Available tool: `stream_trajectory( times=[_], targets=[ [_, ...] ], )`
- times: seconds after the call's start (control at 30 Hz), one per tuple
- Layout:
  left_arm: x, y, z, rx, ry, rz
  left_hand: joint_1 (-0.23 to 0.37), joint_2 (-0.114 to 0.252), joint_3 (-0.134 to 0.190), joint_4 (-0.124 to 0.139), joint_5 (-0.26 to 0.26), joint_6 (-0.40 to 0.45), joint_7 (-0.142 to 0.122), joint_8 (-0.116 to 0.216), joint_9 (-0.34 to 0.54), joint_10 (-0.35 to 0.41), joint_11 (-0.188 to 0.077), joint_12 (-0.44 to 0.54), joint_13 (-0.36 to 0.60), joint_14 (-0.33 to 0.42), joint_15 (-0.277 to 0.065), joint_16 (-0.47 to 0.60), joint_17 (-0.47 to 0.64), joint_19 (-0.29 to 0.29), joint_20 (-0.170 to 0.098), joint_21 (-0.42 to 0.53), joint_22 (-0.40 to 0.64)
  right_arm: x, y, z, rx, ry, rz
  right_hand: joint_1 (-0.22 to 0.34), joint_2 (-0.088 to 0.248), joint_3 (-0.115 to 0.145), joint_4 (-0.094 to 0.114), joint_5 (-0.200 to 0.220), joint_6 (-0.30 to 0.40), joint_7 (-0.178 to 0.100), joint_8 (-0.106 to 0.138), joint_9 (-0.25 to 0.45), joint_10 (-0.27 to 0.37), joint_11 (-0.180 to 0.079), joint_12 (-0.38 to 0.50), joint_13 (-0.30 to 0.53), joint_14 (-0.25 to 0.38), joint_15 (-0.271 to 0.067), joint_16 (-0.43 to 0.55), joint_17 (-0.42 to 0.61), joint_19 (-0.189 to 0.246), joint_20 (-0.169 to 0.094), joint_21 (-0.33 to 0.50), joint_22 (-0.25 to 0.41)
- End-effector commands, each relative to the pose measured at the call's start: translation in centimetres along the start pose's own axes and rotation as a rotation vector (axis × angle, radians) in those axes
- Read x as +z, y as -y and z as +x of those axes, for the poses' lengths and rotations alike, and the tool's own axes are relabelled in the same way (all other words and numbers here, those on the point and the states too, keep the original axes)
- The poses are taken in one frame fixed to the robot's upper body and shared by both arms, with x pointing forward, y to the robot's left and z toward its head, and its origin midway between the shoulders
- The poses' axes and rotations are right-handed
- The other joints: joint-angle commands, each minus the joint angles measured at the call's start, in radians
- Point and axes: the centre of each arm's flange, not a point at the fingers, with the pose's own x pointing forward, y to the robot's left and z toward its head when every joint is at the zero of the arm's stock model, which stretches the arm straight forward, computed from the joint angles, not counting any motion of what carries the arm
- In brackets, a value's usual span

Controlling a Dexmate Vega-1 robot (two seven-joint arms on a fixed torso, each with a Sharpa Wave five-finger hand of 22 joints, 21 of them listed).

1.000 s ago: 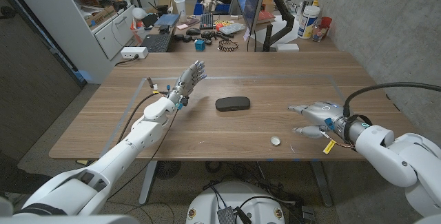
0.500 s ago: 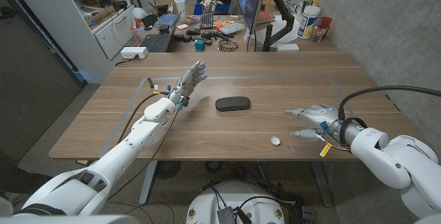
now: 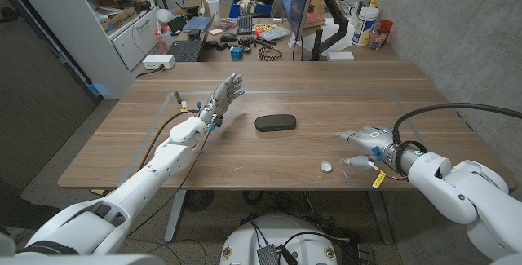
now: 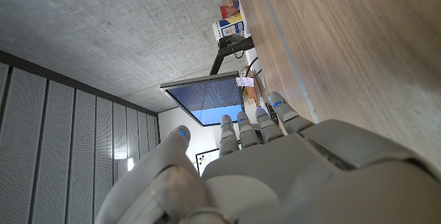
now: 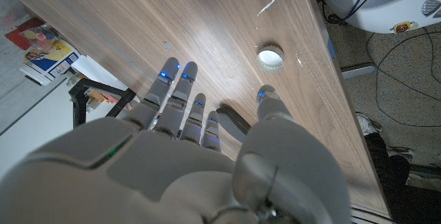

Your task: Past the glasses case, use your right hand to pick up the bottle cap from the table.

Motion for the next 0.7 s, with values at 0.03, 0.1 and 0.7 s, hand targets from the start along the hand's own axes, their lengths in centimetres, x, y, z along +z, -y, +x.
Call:
stream_trajectory(
  times=[0.03,0.1,0.7],
  targets=[
    [-0.14,-0.21,-0.1,0.002,0.002,-0.017,-0.004,0.001,-0.005,-0.003,0.006,0.008,-0.001,0.004,0.002,0.002,0.001,0.004,0.005,0.004,-0.043,0.003,0.002,0.001,0.001,0.0,0.001,0.73,-0.09,0.31,0.011,0.017,-0.004,0.013,0.0,0.006,-0.003,0.005,-0.003,-0.016,0.009,0.002,0.005,-0.007,0.007,0.004,0.012,-0.093,-0.002,0.003,0.01,-0.003,0.007,0.003],
    [-0.15,-0.22,-0.1,0.001,0.003,-0.017,-0.005,0.001,-0.005,-0.003,0.006,0.009,-0.001,0.004,0.002,0.003,0.0,0.004,0.005,0.004,-0.042,0.003,0.002,0.002,0.0,0.0,0.001,0.79,-0.1,0.39,0.017,0.02,-0.004,0.013,-0.001,0.005,0.001,0.007,0.003,-0.052,0.011,0.002,0.009,-0.004,0.009,0.004,0.012,-0.092,-0.003,0.005,0.01,-0.003,0.006,0.003],
    [-0.16,-0.28,-0.04,-0.003,0.006,-0.021,-0.006,0.002,-0.006,-0.003,0.008,0.006,-0.001,0.002,0.002,0.002,0.001,0.004,0.005,0.004,-0.044,0.003,0.002,0.004,-0.001,-0.001,0.001,1.39,-0.09,0.97,0.04,0.044,-0.003,-0.001,0.007,-0.004,0.02,0.005,0.019,-0.097,0.016,0.002,0.014,0.003,0.012,0.004,0.015,-0.081,0.0,0.017,0.017,-0.004,0.007,0.004]
  ],
)
